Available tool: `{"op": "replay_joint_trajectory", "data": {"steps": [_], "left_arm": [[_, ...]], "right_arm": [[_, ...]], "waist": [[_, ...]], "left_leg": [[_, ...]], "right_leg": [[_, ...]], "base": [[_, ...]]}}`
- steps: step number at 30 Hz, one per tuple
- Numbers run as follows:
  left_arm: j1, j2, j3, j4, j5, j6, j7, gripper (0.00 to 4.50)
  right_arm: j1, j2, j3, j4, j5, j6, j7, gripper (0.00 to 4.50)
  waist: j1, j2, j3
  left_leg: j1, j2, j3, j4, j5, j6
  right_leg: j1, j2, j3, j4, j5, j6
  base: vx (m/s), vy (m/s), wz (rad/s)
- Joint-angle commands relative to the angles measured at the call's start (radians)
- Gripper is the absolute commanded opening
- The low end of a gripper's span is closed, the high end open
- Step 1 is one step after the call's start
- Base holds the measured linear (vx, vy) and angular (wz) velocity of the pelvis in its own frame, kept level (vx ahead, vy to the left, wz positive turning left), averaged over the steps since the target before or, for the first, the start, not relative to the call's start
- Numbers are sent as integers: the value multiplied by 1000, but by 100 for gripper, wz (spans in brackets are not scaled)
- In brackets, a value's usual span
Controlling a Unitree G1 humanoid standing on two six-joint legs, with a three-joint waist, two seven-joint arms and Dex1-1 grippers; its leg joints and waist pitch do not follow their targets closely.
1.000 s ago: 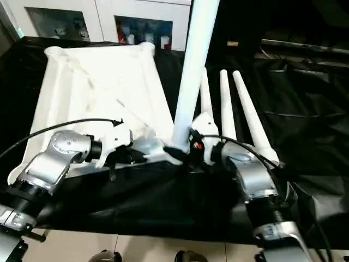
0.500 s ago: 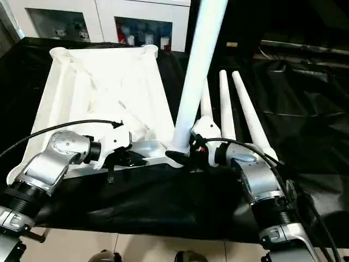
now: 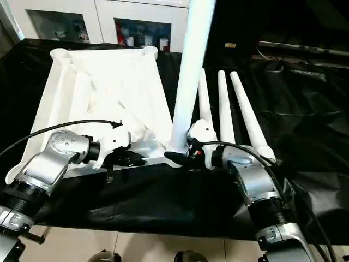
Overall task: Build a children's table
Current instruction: Rotate leg to tighten
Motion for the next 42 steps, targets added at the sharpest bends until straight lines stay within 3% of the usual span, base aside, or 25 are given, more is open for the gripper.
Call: {"op": "replay_joint_trajectory", "data": {"steps": [1, 7, 12, 16, 17, 19, 20, 26, 27, 34, 37, 42], "left_arm": [[-22, -4, -5, -17, -14, -24, -18, 0], [-27, -8, 4, -4, -18, -19, -5, 0], [-34, -31, 16, 18, -16, 5, 43, 0], [-106, -154, 48, 157, 48, 102, 323, 0], [-106, -154, 48, 157, 48, 102, 323, 0], [-138, -210, 64, 216, 61, 142, 431, 0], [-144, -221, 66, 228, 63, 147, 451, 0], [-154, -304, 37, 215, 99, 198, 538, 0], [-153, -310, 36, 216, 98, 197, 541, 0], [-149, -293, 30, 223, 105, 186, 537, 0], [-150, -289, 33, 222, 107, 185, 532, 0], [-149, -277, 39, 218, 100, 159, 514, 0]], "right_arm": [[-11, -5, -5, 21, -10, 1, -22, 277], [-11, 41, -36, 62, -1, 9, -97, 277], [-26, 100, -79, 125, 1, 27, -235, 276], [-105, 263, -151, 341, -6, 72, -588, 276], [-105, 263, -151, 341, -6, 72, -588, 276], [-158, 327, -173, 429, 5, 90, -687, 276], [-170, 341, -180, 446, 10, 92, -705, 276], [-263, 425, -189, 560, 5, 75, -752, 276], [-276, 432, -198, 578, 4, 70, -762, 276], [-310, 433, -215, 626, 5, 41, -747, 276], [-325, 429, -227, 637, 6, 34, -741, 347], [-340, 415, -208, 628, -20, 1, -688, 381]], "waist": [[4, 1, -74], [0, 3, -73], [-10, 3, -68], [-20, 7, -65], [-20, 8, -62], [-17, 7, -65], [-20, 8, -60], [-18, 5, -63], [-18, -3, -63], [-21, 0, -63], [-23, 2, -61], [-24, 6, -66]], "left_leg": [[0, 22, -5, -53, -69, 80], [-1, 20, -6, -53, -88, 68], [-1, 19, -9, -55, -135, 32], [4, 15, -10, -57, -172, 0], [11, 13, -11, -57, -194, -15], [8, 14, -13, -58, -188, -12], [10, 14, -13, -61, -212, -14], [7, 15, -19, -62, -241, -7], [4, 14, -19, -63, -234, -4], [4, 16, -22, -67, -269, -6], [6, 16, -22, -68, -288, -7], [3, 17, -24, -70, -275, -4]], "right_leg": [[71, -74, 55, -54, -21, -238], [70, -74, 55, -55, -39, -236], [67, -75, 55, -67, -162, -207], [58, -76, 54, -79, -284, -179], [53, -76, 52, -88, -339, -170], [55, -76, 53, -87, -320, -162], [50, -73, 50, -91, -347, -157], [51, -77, 48, -96, -383, -124], [53, -78, 47, -94, -386, -120], [50, -77, 46, -97, -382, -117], [46, -77, 46, -101, -402, -118], [50, -79, 44, -101, -382, -123]], "base": [[0, 0, 0], [0, 0, 0], [0, 0, 0], [0, 0, 0], [0, 0, 0], [0, 0, 0], [0, 0, 0], [0, 0, 0], [0, 0, 0], [0, 0, 0], [0, 0, 0], [0, 0, 0]]}}
